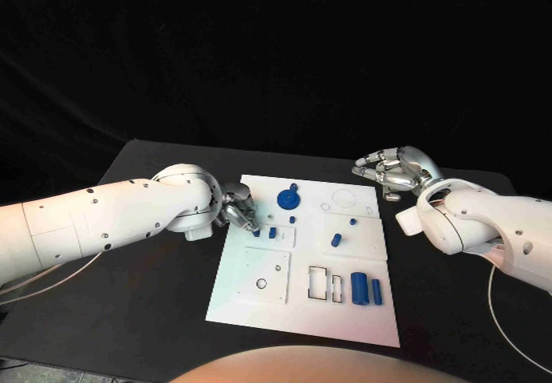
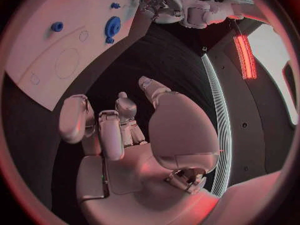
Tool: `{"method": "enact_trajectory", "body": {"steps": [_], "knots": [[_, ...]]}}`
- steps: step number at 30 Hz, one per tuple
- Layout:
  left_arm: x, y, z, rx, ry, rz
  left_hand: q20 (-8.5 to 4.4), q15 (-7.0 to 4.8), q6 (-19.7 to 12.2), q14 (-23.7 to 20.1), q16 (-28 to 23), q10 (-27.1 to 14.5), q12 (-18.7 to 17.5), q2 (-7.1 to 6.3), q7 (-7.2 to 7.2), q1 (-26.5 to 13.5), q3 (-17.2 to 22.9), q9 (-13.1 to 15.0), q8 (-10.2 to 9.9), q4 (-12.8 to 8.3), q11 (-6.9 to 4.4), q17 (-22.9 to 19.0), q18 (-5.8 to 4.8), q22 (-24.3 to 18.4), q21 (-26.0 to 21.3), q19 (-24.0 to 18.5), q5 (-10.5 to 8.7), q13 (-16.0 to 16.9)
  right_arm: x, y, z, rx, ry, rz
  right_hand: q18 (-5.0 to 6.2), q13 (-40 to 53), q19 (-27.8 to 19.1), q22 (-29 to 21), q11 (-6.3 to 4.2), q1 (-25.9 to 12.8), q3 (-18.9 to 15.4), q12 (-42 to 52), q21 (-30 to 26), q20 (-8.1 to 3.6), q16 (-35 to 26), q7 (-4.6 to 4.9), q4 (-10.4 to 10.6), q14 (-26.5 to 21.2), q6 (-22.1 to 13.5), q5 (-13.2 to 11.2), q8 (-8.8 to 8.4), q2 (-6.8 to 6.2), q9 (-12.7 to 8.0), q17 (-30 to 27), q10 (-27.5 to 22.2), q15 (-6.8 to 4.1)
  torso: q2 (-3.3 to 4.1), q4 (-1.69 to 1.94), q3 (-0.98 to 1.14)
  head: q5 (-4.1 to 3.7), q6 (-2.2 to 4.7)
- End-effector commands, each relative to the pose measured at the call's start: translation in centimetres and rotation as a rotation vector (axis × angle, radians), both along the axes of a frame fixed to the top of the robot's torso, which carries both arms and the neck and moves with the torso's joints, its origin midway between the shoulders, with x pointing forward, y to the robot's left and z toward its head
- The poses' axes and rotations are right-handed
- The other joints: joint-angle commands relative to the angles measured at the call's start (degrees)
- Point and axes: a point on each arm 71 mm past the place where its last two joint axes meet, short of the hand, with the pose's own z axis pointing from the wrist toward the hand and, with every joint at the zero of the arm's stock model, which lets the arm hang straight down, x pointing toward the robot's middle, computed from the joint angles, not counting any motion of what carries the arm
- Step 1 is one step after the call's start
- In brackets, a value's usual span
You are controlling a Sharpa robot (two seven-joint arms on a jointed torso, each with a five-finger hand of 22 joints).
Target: Assemble the parts on the task board
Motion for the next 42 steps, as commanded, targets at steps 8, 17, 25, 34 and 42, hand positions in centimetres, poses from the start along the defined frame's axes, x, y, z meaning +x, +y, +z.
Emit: {"method": "enact_trajectory", "body": {"steps": [8, 17, 25, 34, 42], "knots": [[-0.1, -0.1, -0.2, 0.023, 0.021, -0.013, 0.02, -0.39, 0.48, 4.34, 0.32, 0.54, 0.13, 0.34, -0.05, 0.48, 11.03, 0.05, 0.15, -11.19, -0.05, 8.57, -0.98, 0.09, 0.31, 0.26, 0.22, -0.02, 0.0, 0.1, 0.0, -0.004, -0.007, 0.013, 1.15, -0.05, 0.0, 2.61, -0.11, -0.18, 0.01, 0.31, -0.19, -0.07, -0.3, 0.14, 0.45, 1.73, -0.41, 0.3, 0.38, -0.03, 0.07, -0.04, -0.41, -0.12, -0.01, 0.01, -0.01, 0.05, -0.11], [-0.3, -0.3, -0.2, 0.022, 0.026, -0.022, 0.01, -0.39, 0.52, 4.34, 0.33, 0.54, 0.1, 0.32, -0.06, 0.47, 11.06, 0.05, 0.13, -11.22, -0.06, 8.58, -0.99, 0.14, 0.34, 0.29, 0.24, -0.06, 0.0, 0.1, 0.0, -0.003, -0.007, 0.013, 1.15, -0.05, 0.0, 2.61, -0.11, -0.18, 0.01, 0.31, -0.19, -0.07, -0.3, 0.14, 0.45, 1.73, -0.41, 0.3, 0.38, -0.03, 0.07, -0.04, -0.41, -0.12, -0.01, -0.03, -0.01, 0.1, -0.18], [-0.3, -0.5, -0.2, 0.016, 0.029, -0.027, -0.03, -0.43, 0.84, 4.38, 0.39, 0.84, 0.32, 0.12, -0.12, 0.42, 11.3, 0.08, 0.05, -11.49, -0.11, 8.76, -0.99, 0.15, 0.37, 0.27, 0.5, 0.43, 0.0, 0.1, 0.0, -0.003, -0.006, 0.013, 1.15, -0.05, 0.0, 2.61, -0.11, -0.18, 0.01, 0.31, -0.19, -0.07, -0.3, 0.14, 0.45, 1.73, -0.41, 0.3, 0.38, -0.03, 0.07, -0.04, -0.41, -0.12, -0.01, 0.0, 0.01, 0.08, -0.18], [-0.3, -0.7, -0.2, 0.01, 0.028, -0.03, -0.06, -0.47, 1.07, 4.4, 0.43, 1.01, 0.4, -0.04, -0.16, 0.34, 11.47, 0.13, -0.02, -11.66, -0.15, 8.85, -0.99, 0.18, 0.4, 0.27, 0.76, 0.63, 0.0, 0.1, 0.0, -0.003, -0.006, 0.013, 1.15, -0.05, 0.0, 2.61, -0.11, -0.18, 0.01, 0.31, -0.19, -0.07, -0.3, 0.14, 0.45, 1.73, -0.41, 0.3, 0.38, -0.03, 0.07, -0.04, -0.41, -0.12, -0.01, -0.01, -0.01, 0.04, -0.25], [-0.3, -1.1, -0.3, 0.018, 0.043, -0.041, -0.09, -0.49, 1.19, 4.43, 0.47, 1.17, 0.55, -0.11, -0.18, 0.3, 11.56, 0.16, -0.07, -11.75, -0.18, 8.99, -1.0, 0.22, 0.43, 0.28, 0.92, 0.96, -0.1, 0.1, 0.0, -0.003, -0.007, 0.013, 1.15, -0.05, 0.0, 2.61, -0.11, -0.18, 0.01, 0.31, -0.19, -0.07, -0.3, 0.14, 0.45, 1.73, -0.41, 0.3, 0.38, -0.03, 0.07, -0.04, -0.41, -0.12, 0.04, -0.01, 0.02, -0.05, -0.37]]}}
